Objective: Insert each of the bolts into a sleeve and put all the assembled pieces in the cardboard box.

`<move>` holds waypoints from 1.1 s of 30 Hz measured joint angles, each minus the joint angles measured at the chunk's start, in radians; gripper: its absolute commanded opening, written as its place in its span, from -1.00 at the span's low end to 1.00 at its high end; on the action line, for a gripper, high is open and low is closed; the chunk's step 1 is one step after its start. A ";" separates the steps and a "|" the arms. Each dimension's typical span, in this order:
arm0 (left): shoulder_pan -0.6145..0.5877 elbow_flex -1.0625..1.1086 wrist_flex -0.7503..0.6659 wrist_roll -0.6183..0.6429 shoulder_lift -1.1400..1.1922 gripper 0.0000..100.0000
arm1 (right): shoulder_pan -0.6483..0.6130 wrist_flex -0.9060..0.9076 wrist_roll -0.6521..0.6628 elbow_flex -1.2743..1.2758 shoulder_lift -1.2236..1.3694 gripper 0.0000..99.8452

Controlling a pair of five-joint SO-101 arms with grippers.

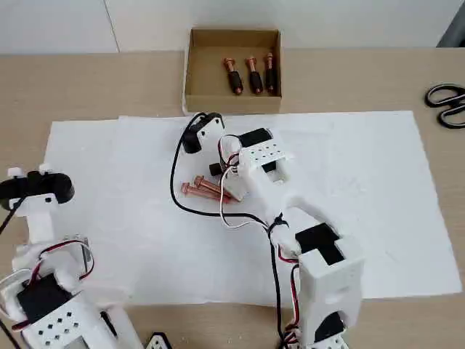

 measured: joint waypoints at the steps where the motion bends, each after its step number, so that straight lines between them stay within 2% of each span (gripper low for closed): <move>1: 0.000 0.000 0.000 0.000 0.000 -0.73 | 0.000 0.000 0.000 -0.002 0.000 -0.64; 14: 0.000 0.000 0.000 0.000 0.000 -0.73 | 0.003 0.006 0.000 -0.021 0.000 -1.00; 17: 0.000 0.000 0.000 0.000 0.000 -0.73 | 0.003 0.037 0.000 -0.040 0.003 -0.99; 29: 0.000 0.000 0.000 0.000 0.000 -0.73 | 0.017 0.425 0.000 -0.341 0.008 -0.99; 33: 0.000 0.000 0.000 0.000 0.000 -0.73 | 0.037 0.516 -0.064 -0.448 0.008 -0.99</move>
